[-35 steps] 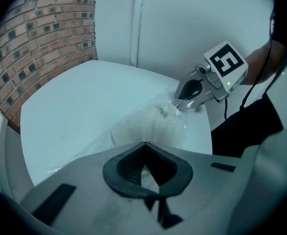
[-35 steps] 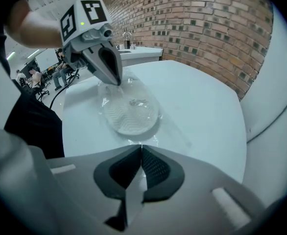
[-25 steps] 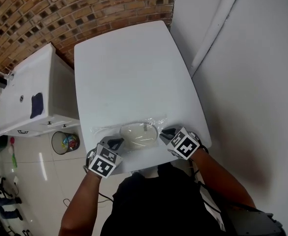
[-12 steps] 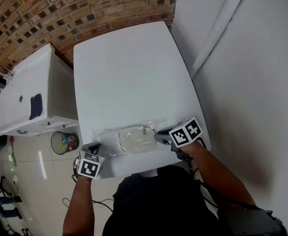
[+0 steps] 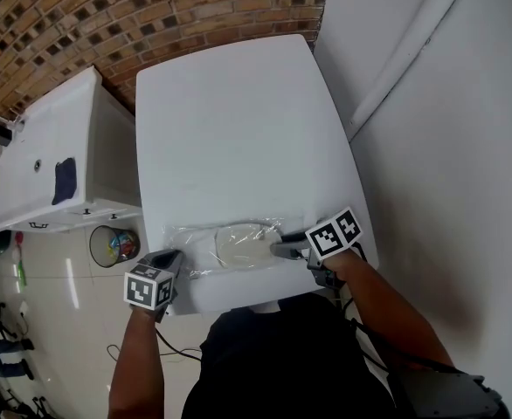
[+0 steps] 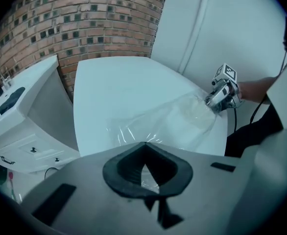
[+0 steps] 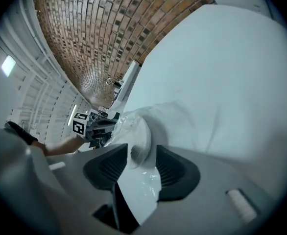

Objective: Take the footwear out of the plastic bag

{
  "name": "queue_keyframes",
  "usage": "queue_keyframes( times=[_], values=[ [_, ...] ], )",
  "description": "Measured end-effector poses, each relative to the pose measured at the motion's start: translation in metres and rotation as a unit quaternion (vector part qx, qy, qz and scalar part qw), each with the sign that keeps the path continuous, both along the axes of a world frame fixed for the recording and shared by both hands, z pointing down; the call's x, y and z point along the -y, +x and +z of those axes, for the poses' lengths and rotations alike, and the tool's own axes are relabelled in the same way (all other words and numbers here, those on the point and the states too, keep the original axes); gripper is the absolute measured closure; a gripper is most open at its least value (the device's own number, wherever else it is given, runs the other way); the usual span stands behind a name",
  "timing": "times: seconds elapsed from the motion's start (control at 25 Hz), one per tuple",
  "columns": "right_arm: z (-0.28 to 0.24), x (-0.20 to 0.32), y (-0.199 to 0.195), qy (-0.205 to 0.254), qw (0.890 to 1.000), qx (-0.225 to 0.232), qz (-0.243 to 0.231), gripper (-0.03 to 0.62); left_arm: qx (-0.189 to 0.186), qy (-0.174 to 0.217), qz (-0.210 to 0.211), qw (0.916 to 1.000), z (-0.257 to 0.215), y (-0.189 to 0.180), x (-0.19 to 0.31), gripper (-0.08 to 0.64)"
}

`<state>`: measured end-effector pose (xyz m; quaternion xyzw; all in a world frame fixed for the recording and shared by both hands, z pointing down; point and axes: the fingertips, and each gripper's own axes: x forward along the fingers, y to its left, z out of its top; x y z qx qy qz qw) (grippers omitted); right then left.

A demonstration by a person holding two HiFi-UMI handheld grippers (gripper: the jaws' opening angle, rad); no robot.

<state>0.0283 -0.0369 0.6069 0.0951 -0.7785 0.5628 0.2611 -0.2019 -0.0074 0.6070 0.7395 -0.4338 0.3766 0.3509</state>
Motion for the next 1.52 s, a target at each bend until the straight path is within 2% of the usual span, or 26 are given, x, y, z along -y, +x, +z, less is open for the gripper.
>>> queue_keyframes(
  times=[0.12,0.2,0.36,0.72,0.92,1.0,1.16,1.36,1.44,1.52],
  values=[
    [-0.004,-0.001,-0.011,-0.012,1.0,0.014,0.002,0.407,0.005,0.0,0.006,1.0,0.005,-0.003,-0.004,0.552],
    [-0.005,0.003,-0.016,-0.004,1.0,0.011,0.007,0.4,0.007,-0.002,0.006,1.0,0.007,-0.003,-0.006,0.552],
    [-0.001,0.007,-0.017,0.004,1.0,-0.011,0.017,0.446,0.014,0.01,0.008,0.9998,0.005,-0.004,-0.005,0.552],
    [-0.009,0.014,-0.01,-0.003,0.999,-0.001,0.054,0.482,0.083,0.029,0.074,0.9934,0.005,-0.005,0.003,0.552],
    [-0.033,0.026,0.009,-0.012,0.993,0.039,0.108,0.508,0.126,0.03,0.068,0.9892,0.004,-0.015,0.016,0.554],
    [-0.043,0.029,0.021,-0.011,0.991,0.052,0.124,0.515,0.13,0.027,0.064,0.989,0.004,-0.02,0.019,0.554],
    [-0.046,0.033,0.042,0.006,0.988,0.047,0.146,0.517,0.134,0.026,0.062,0.9887,0.004,-0.026,0.026,0.554],
    [-0.044,0.037,0.064,0.012,0.982,0.047,0.184,0.517,0.17,0.03,0.065,0.9828,0.003,-0.03,0.037,0.554],
    [-0.043,0.038,0.071,0.007,0.978,0.049,0.204,0.517,0.154,0.042,0.064,0.9851,-0.003,-0.027,0.043,0.554],
    [-0.042,0.039,0.071,0.007,0.976,0.052,0.211,0.517,0.112,0.076,0.076,0.9879,-0.019,-0.008,0.053,0.554]
  ],
)
